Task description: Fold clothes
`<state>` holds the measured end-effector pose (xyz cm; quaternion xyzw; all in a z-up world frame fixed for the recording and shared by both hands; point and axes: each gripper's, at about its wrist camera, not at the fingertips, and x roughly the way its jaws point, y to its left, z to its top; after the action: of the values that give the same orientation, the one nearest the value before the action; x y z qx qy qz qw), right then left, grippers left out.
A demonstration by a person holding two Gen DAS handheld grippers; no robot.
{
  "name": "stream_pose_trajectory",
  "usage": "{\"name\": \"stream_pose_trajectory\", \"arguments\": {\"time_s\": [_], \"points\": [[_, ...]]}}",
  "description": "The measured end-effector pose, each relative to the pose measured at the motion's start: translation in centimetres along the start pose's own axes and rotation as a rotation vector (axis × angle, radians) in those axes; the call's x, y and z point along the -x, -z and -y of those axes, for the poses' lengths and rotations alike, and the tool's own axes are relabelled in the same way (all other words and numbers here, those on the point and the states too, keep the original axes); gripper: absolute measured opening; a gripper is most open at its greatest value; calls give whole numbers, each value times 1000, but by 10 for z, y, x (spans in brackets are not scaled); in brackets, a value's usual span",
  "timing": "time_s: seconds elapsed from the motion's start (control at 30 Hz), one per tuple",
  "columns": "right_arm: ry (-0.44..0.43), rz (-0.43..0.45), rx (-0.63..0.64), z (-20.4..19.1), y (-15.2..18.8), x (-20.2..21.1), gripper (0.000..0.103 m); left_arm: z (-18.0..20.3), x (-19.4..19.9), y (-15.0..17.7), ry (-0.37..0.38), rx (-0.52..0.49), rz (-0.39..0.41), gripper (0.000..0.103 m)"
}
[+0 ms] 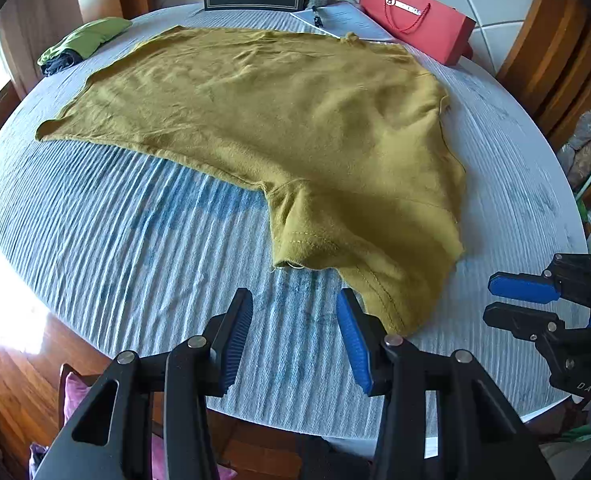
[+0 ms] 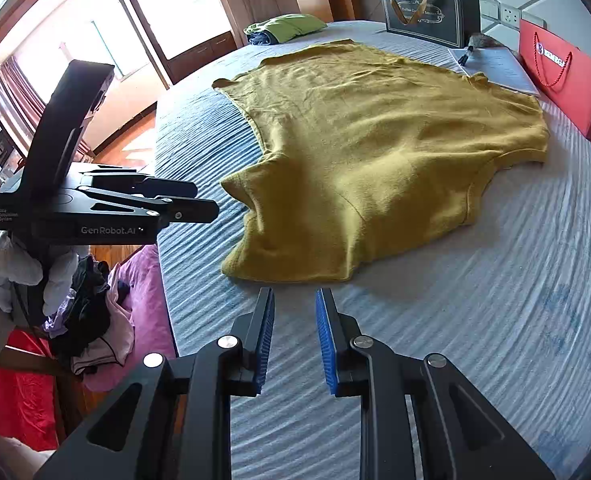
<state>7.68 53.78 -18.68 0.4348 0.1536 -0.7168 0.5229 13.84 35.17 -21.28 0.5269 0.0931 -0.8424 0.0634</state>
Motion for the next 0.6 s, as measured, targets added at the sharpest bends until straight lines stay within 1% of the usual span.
{"name": "stream_pose_trajectory", "arguments": {"time_s": [0.07, 0.13, 0.33, 0.43, 0.53, 0.6], "points": [[18, 2, -12, -10, 1, -4, 21, -1, -7, -2, 31, -43, -18, 45], [42, 7, -15, -20, 2, -8, 22, 2, -12, -4, 51, -122, -23, 45], [158, 32, -57, -51, -2, -22, 24, 1, -21, -10, 140, -303, -45, 45], [226, 23, -68, -59, -4, -30, 32, 1, -22, -15, 166, -352, -48, 45], [279, 10, -71, -62, -6, -38, 33, 1, -24, -20, 175, -378, -35, 45], [316, 6, -56, -62, -10, -44, 33, 1, -25, -24, 193, -383, -35, 44]]}}
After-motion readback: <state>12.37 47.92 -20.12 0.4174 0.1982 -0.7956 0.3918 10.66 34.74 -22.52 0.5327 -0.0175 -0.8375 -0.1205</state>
